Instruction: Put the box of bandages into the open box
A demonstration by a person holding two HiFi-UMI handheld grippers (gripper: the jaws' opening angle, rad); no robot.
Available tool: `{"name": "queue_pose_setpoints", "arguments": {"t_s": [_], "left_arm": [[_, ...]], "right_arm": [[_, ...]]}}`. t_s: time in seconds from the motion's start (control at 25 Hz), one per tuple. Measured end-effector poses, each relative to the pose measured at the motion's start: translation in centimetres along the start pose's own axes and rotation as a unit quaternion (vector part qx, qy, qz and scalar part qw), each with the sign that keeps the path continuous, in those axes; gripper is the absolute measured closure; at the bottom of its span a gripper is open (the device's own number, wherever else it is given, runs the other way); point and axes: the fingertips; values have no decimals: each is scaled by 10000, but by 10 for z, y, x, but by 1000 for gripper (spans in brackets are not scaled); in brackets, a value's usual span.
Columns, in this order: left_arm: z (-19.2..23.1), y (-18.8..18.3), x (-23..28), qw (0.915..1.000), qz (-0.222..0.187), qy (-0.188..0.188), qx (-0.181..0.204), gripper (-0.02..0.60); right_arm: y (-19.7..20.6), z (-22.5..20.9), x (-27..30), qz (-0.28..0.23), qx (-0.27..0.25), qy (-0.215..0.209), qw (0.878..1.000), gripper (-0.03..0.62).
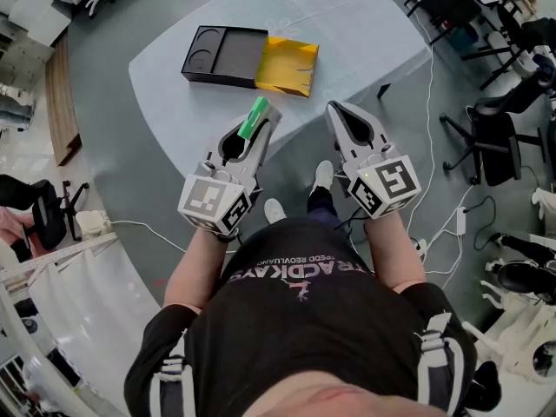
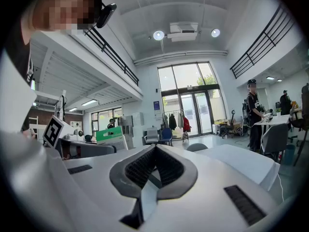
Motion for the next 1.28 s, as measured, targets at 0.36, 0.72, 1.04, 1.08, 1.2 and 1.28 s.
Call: {"name": "queue_pose_setpoints", "arguments": {"t_s": [0.36,0.72,1.04,1.08,1.2,1.28], "left_arm": [[4,0,1,10000,-38,-62,35,482],[1,1,6,10000,-30,-11,23,482],[-6,-3,21,10000,-64,-70,-10,482],[-7,-4,24,9999,-70,-72,-14,482],[-7,-5,33,9999,-75,-109,-41,482],[-6,-6,39,9998,-79,-162,-53,482]], "right_arm": [[-1,3,5,-63,-2,-162,9998,583],[-7,-3,6,-151,-18,-164,9997,583],[-20,-20,6,-189,-146,-256,9994,583],[-22,-22,6,-192,-159,-267,9993,583],[-26,-31,11,-179,-193,-307,9992,583],[-27,-37,14,-159,-201,-351,9991,583]]}}
Point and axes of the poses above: the fingertips, and each gripper's own axes: x forward along the fingers, z to its left, y out of its underside, and after that the axes turned 1 degree about z, right-handed
